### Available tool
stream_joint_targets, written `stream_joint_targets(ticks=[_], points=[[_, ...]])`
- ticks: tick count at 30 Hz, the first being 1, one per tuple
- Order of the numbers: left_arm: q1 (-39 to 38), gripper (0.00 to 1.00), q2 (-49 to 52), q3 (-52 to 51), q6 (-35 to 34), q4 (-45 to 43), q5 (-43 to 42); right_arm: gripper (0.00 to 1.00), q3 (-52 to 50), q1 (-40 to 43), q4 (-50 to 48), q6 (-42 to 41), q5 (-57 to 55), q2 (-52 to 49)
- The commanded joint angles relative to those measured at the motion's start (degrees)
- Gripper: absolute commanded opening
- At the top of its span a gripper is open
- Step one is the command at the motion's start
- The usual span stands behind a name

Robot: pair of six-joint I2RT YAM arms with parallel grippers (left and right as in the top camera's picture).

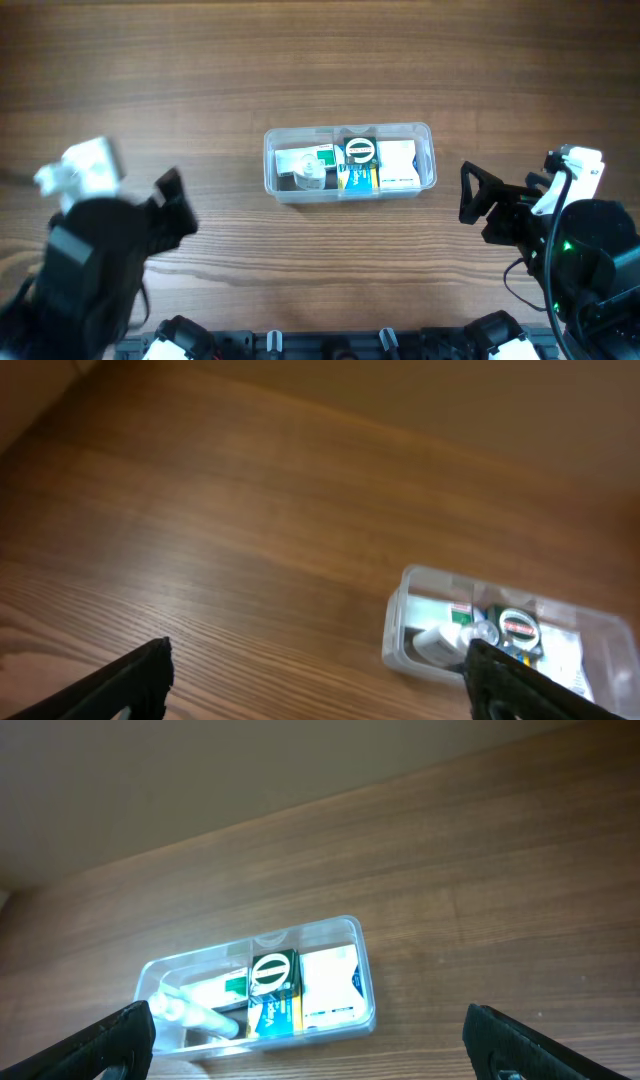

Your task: Pack container

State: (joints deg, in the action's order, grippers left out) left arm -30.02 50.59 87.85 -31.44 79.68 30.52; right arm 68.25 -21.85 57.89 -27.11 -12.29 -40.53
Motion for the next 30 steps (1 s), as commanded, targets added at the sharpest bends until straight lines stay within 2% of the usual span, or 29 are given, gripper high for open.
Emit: stream_joint_targets(ticks=[1,4,9,13,16,20,22,26,30], points=[[0.3,1.0,-8.8,-9.1,-1.9,-0.1,1.6,1.0,0.3,0.2,-0.1,0.0,-1.0,-0.2],[0.3,1.0,-13.1,-13.2,-2.1,-0.1,-5.3,0.99,0.3,0.2,-0.1,0.0,-1.0,-0.2],[0.3,1.0,-13.5,-13.8,-2.0,0.0,-17.1,1.0,0.3,0.2,-0.1,0.0,-1.0,-0.2],[0.3,1.0,-13.4,-13.8,-2.0,0.9,-17.2,1.0,0.3,0.2,-0.1,0.0,-1.0,-0.2],[0.2,1.0,-13.4,-14.5,-0.5,-1.8,-12.2,1.0,0.3,0.2,-0.1,0.0,-1.0,-0.2],[4.3,1.0,-14.6,-22.9,12.1,-14.5,-14.4,1.0,0.3,0.2,-0.1,0.0,-1.0,-0.2],[10.7,1.0,-16.8,-31.6,17.4,-25.4,-21.9,1.0,0.3,0.2,-0.1,0.0,-1.0,-0.2],[23.6,1.0,-22.3,-49.7,18.0,-43.4,-37.0,1.0,0.3,0.2,-0.1,0.0,-1.0,-0.2],[28.8,1.0,-28.9,-63.4,18.0,-53.0,-41.9,1.0,0.3,0.2,-0.1,0.0,-1.0,-0.2]])
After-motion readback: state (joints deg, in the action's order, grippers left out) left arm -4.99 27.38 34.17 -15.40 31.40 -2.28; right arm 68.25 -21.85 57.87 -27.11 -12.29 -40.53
